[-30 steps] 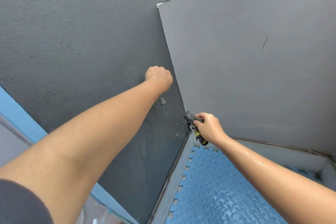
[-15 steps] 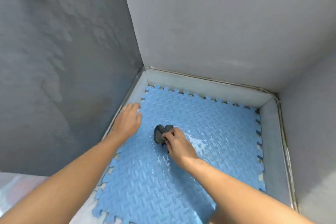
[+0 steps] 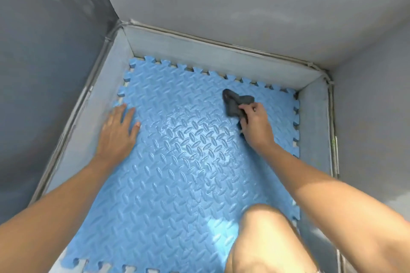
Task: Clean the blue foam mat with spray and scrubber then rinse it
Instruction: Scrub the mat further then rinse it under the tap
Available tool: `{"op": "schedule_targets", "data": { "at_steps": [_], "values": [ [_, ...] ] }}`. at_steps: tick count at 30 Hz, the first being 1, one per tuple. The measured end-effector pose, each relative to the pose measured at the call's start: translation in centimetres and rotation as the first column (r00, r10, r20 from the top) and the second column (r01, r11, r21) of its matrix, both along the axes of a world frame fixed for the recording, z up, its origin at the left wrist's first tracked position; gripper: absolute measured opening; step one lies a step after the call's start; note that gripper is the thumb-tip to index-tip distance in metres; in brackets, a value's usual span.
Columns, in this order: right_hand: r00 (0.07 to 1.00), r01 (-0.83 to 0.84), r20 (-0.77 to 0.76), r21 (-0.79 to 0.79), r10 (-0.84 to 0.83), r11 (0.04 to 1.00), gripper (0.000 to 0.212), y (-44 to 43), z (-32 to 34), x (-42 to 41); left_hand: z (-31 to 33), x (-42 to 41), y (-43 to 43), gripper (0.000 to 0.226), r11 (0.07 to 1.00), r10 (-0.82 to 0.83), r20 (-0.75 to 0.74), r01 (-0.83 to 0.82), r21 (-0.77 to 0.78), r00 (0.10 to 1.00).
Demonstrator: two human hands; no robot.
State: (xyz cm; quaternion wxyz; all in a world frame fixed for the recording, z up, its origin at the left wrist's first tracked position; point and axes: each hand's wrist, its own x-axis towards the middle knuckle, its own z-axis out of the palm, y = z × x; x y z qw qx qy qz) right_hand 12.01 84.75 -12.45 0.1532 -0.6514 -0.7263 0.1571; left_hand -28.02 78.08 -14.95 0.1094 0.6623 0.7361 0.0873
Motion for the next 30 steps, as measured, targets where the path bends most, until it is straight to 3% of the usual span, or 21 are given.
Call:
{"op": "schedule_targets", "data": {
  "at_steps": [4,7,10,13,17,20,24,27,30],
  "values": [
    [0.904,0.426,0.035,0.006,-0.426,0.905,0.037,2.3,-0.3,7.6,-0.6,0.4,-0.6,0.061,0.999,-0.004,0.038,0.002,0.054,0.999],
    [0.853,0.523,-0.011,0.003,-0.523,0.853,0.040,2.5,-0.9,6.1,-0.8,0.4,-0.4,0.061,0.997,-0.008,0.052,0.003,0.083,0.999],
    [0.907,0.408,-0.114,0.002,-0.405,0.913,0.041,3.2,-1.3,-1.9,-1.1,0.3,-0.8,0.061,0.995,0.002,0.057,-0.007,0.095,0.998],
    [0.961,0.189,-0.204,-0.003,-0.185,0.982,0.038,4.4,-1.0,-12.7,-1.1,0.2,-0.8,0.060,0.995,-0.007,0.074,-0.001,0.099,0.997],
    [0.981,-0.122,-0.161,-0.052,0.112,0.991,0.038,5.2,-0.2,-25.3,-1.2,0.0,-0.9,0.059,0.995,-0.008,0.073,0.001,0.095,0.997],
    [0.960,-0.267,-0.112,-0.107,0.256,0.958,0.042,5.8,0.4,-28.5,-1.1,-0.2,-0.8,0.059,0.996,-0.011,0.073,0.005,0.093,0.997],
    [0.968,-0.217,-0.149,-0.091,0.202,0.972,0.050,6.8,0.5,-23.1,-1.0,-0.2,-1.0,0.059,0.995,-0.010,0.069,0.004,0.095,0.998],
    [0.989,-0.027,-0.150,-0.040,0.021,0.999,0.048,7.2,-0.1,-13.6,-0.9,-0.1,-1.1,0.059,0.995,-0.004,0.083,-0.004,0.104,0.997],
    [0.979,0.197,-0.057,0.020,-0.196,0.980,0.043,6.8,-0.5,-2.9,-0.8,0.0,-0.9,0.052,0.992,-0.001,0.106,-0.013,0.128,0.994]
  ]
}}
